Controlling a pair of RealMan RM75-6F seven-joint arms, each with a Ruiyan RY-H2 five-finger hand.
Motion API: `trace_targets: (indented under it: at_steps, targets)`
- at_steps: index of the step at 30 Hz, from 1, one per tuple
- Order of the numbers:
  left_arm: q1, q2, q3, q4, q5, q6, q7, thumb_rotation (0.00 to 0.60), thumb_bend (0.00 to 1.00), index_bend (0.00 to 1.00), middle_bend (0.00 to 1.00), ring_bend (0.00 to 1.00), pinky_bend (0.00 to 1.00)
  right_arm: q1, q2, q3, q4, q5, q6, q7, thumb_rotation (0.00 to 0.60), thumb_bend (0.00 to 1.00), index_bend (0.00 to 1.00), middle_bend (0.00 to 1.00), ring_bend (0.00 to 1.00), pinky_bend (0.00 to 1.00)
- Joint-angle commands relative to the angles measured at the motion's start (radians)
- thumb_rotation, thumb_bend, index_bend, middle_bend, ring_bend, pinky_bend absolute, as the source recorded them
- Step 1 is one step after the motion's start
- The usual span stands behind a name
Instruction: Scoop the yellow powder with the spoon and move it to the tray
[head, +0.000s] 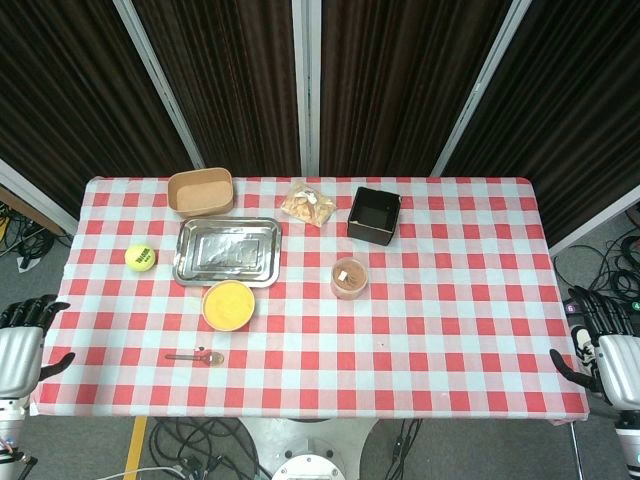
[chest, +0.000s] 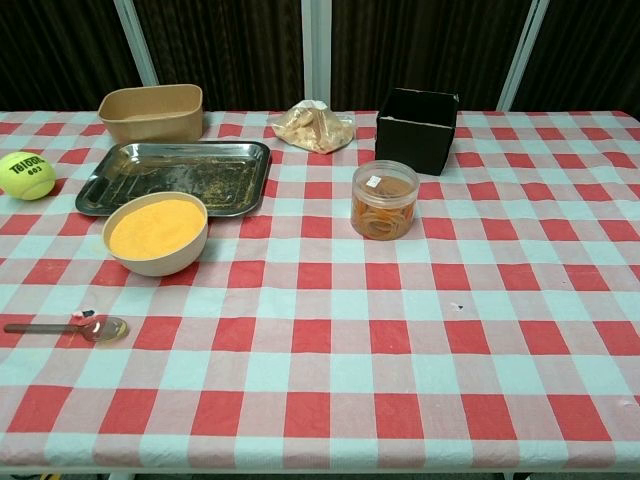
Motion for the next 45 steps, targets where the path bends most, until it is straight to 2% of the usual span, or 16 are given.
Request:
trace_targets:
  at_steps: [1,10,15,16,19,25,27,29,35,45]
  targets:
    - [0.000,0.000,0.000,0.001,-0.001,-0.002,0.000,0.600,0.11,0.34,0.29,0.22,0.20,0.001,0.000,0.001,0.000,0.000,-0.001,-0.001,0.600,0.24,0.00,0.05,0.00,0.00]
    - [-0.002,0.001,0.006,0.000,0.002,-0.018,-0.017,0.600,0.11,0.34,0.29,0.22,0.20,0.001,0.001,0.002,0.003,-0.004,0.006,0.005,0.600,0.24,0.00,0.05,0.00,0.00]
    - [-0.032,0.010,0.007,-0.016,-0.011,-0.083,-0.022,0.600,0.11,0.35,0.29,0.22,0.21,0.002,0.000,0.004,0.012,-0.004,0.007,0.014,0.600,0.24,0.00,0.05,0.00,0.00]
    - [-0.039,0.012,0.005,-0.017,-0.013,-0.095,-0.023,0.600,0.10,0.36,0.30,0.22,0.24,0.003,0.000,0.005,0.013,-0.002,0.005,0.015,0.600,0.24,0.00,0.05,0.00,0.00]
    - [-0.074,0.004,-0.002,-0.014,-0.014,-0.148,-0.042,0.600,0.12,0.42,0.37,0.30,0.42,0.009,0.001,0.007,0.013,0.000,-0.003,0.013,0.600,0.24,0.00,0.05,0.00,0.00]
    - [-0.153,-0.022,0.009,-0.002,-0.032,-0.304,-0.067,0.600,0.18,0.51,0.58,0.58,0.86,0.020,0.006,0.014,0.010,0.013,-0.021,0.001,0.600,0.24,0.00,0.06,0.00,0.00]
    - [-0.173,-0.039,0.013,0.002,-0.048,-0.348,-0.063,0.600,0.19,0.52,0.64,0.66,0.95,0.024,0.008,0.015,0.005,0.018,-0.030,-0.005,0.600,0.24,0.00,0.06,0.00,0.00]
    - [-0.190,-0.069,0.018,0.017,-0.063,-0.383,-0.051,0.600,0.19,0.52,0.68,0.72,0.99,0.027,0.008,0.015,0.002,0.020,-0.037,-0.010,0.600,0.24,0.00,0.06,0.00,0.00]
    - [-0.221,-0.144,0.032,0.052,-0.095,-0.448,-0.030,0.600,0.20,0.51,0.79,0.83,1.00,0.034,0.008,0.016,-0.002,0.028,-0.052,-0.022,0.600,0.24,0.00,0.06,0.00,0.00]
    - [-0.254,-0.227,0.043,0.083,-0.152,-0.510,0.008,0.600,0.24,0.52,0.86,0.90,1.00,0.040,0.008,0.017,-0.006,0.035,-0.062,-0.030,0.600,0.24,0.00,0.06,0.00,0.00]
